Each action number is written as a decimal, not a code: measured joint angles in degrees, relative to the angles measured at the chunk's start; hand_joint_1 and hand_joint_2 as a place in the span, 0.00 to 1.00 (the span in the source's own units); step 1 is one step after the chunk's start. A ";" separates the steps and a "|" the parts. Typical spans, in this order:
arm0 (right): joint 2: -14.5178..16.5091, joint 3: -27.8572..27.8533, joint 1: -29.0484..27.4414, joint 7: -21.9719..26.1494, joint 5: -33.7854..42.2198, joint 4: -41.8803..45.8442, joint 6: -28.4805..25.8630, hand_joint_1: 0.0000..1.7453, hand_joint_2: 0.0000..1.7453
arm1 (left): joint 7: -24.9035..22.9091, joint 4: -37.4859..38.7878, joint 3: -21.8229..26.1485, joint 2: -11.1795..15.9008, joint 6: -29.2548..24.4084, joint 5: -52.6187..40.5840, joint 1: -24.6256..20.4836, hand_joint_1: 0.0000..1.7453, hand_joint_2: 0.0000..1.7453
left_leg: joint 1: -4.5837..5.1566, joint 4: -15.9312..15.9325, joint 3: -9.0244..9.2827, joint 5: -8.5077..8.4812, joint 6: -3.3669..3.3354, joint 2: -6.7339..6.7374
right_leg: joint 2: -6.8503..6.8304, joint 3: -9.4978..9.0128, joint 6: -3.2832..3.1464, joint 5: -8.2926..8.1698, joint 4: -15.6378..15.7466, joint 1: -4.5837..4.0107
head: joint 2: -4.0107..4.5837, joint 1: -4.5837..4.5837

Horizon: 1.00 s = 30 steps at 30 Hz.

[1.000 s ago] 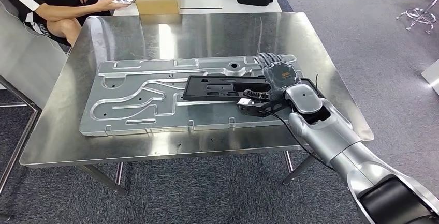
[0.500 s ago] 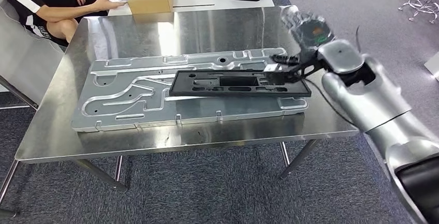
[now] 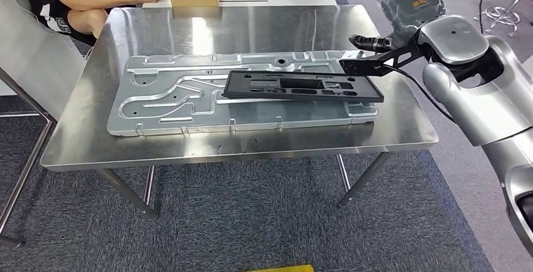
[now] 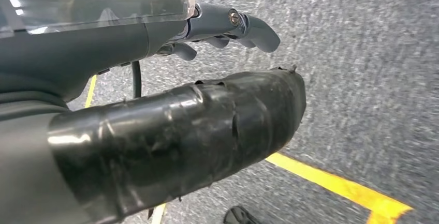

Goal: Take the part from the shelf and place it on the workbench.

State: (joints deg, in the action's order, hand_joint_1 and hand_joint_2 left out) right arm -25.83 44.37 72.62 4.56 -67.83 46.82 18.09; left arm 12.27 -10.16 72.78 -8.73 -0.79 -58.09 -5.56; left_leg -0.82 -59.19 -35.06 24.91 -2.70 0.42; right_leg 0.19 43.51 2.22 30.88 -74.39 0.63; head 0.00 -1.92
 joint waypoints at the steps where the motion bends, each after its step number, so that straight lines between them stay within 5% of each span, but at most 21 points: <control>1: -0.43 0.18 0.41 0.21 0.13 0.22 0.58 0.00 0.00 | -0.09 0.00 0.11 0.01 0.13 0.07 0.00 0.00 0.00 | 0.07 -0.03 -0.76 -0.56 0.05 0.01 | 0.00 -1.28 -0.05 -0.54 0.16 0.05 | 0.00 0.00; 3: -1.26 0.49 1.65 0.58 0.43 0.95 1.38 0.00 0.00 | -0.22 0.00 0.20 -0.01 0.42 0.15 0.00 0.00 0.00 | 0.22 -0.06 -1.99 -1.60 0.24 -0.01 | 0.01 -6.64 -0.75 -2.48 6.01 -0.15 | 0.00 -0.01; 5: -2.08 0.83 3.10 0.69 0.84 2.23 2.27 0.00 0.00 | -0.28 0.00 0.22 -0.10 0.71 0.14 -0.02 0.00 0.00 | 0.28 0.07 -2.74 -2.58 0.73 -0.03 | -0.14 -11.83 -1.71 -2.69 13.33 -0.70 | 0.00 -0.03; 7: -2.93 1.22 4.38 0.58 1.61 3.54 3.23 0.00 0.00 | -0.31 0.00 0.22 -0.20 0.87 0.02 -0.01 0.00 0.00 | -0.04 0.51 -2.97 -3.61 1.50 -0.04 | -0.31 -13.32 -2.45 -2.62 16.38 -1.31 | -0.01 0.03; 9: -3.57 1.85 5.51 0.45 2.38 4.41 4.05 0.00 0.00 | -0.36 0.00 0.23 -0.19 0.93 -0.10 0.10 0.00 0.00 | -0.14 0.97 -3.19 -4.14 2.25 -0.16 | -0.50 -12.98 -3.19 -4.10 17.57 -1.41 | -0.01 0.10; 10: -3.72 2.27 5.98 0.41 2.63 4.79 4.37 0.00 0.00 | -0.40 0.00 0.24 -0.18 0.95 -0.12 0.14 0.00 0.00 | -0.05 0.37 -3.63 -3.09 2.48 -0.23 | -0.61 -12.73 -3.60 -5.04 18.33 -1.25 | 0.00 0.09; 14: -4.24 3.99 7.27 0.28 3.81 5.97 5.08 0.00 0.00 | -0.57 0.00 0.24 -0.09 0.95 -0.14 0.13 0.00 0.00 | -0.11 -11.27 -6.57 6.78 3.14 -0.30 | -0.75 -10.07 -4.15 -8.19 19.31 -0.82 | 0.00 0.05; 16: -4.79 4.85 7.59 0.19 4.44 6.23 5.37 0.00 0.00 | -0.61 0.00 0.24 0.03 0.92 -0.14 0.13 0.00 0.00 | -0.32 -14.85 -5.91 6.33 3.63 -0.29 | -0.80 -8.08 -3.77 -9.35 18.80 -0.62 | 0.00 0.04; 18: -5.38 5.62 8.04 0.14 4.88 6.53 5.60 0.00 0.00 | -0.68 0.00 0.24 0.08 0.90 -0.13 0.08 0.00 0.00 | -0.67 -11.44 -1.76 3.58 4.14 -0.28 | -0.77 -5.85 -3.11 -10.38 17.74 -0.26 | 0.00 0.02; 21: -6.26 6.30 9.18 0.01 5.21 7.32 5.74 0.00 0.00 | -0.74 0.01 0.25 0.07 0.90 -0.10 -0.12 0.00 0.00 | -0.82 -1.87 5.39 5.25 3.98 -0.61 | -0.63 -3.36 -2.09 -11.26 15.49 -0.24 | -0.01 0.08; 24: -6.91 6.85 9.82 -0.16 5.39 7.73 5.95 0.00 0.00 | -0.77 0.00 0.26 0.04 0.93 -0.13 -0.10 0.00 0.00 | -0.58 -0.52 5.23 5.44 2.33 -0.64 | -0.54 -2.89 -1.08 -12.21 15.14 -0.12 | -0.01 0.17; 26: -7.51 7.27 10.00 -0.23 5.62 7.76 6.01 0.00 0.00 | -0.77 0.00 0.26 0.00 1.02 -0.19 -0.19 0.00 0.00 | -0.64 -0.39 4.32 4.10 1.16 -0.33 | -0.36 -1.99 -0.51 -9.40 13.12 0.11 | 0.00 0.24; 28: -8.09 7.56 10.10 -0.26 5.86 7.68 5.77 0.00 0.00 | -0.74 0.00 0.26 0.00 1.09 -0.28 -0.22 0.00 0.00 | -0.54 -0.35 2.78 2.61 0.52 -0.10 | -0.29 -0.25 -0.11 -3.38 6.82 0.21 | 0.00 0.28; 30: -8.41 7.88 10.00 -0.27 6.02 7.49 5.45 0.00 0.00 | -0.72 0.00 0.26 0.01 1.15 -0.33 -0.20 0.00 0.00 | -0.27 -0.44 0.85 1.15 0.37 0.07 | -0.26 0.69 0.03 -0.27 0.17 0.22 | 0.00 0.27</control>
State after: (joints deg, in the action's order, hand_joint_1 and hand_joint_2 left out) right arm -34.23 52.25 82.62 4.28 -61.82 54.30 23.54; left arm 11.55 -10.16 73.05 -8.72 0.36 -58.42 -5.76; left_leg -1.08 -59.63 -34.21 26.05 -2.34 0.49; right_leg -0.07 44.20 2.26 30.61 -74.22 0.85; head 0.00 -1.64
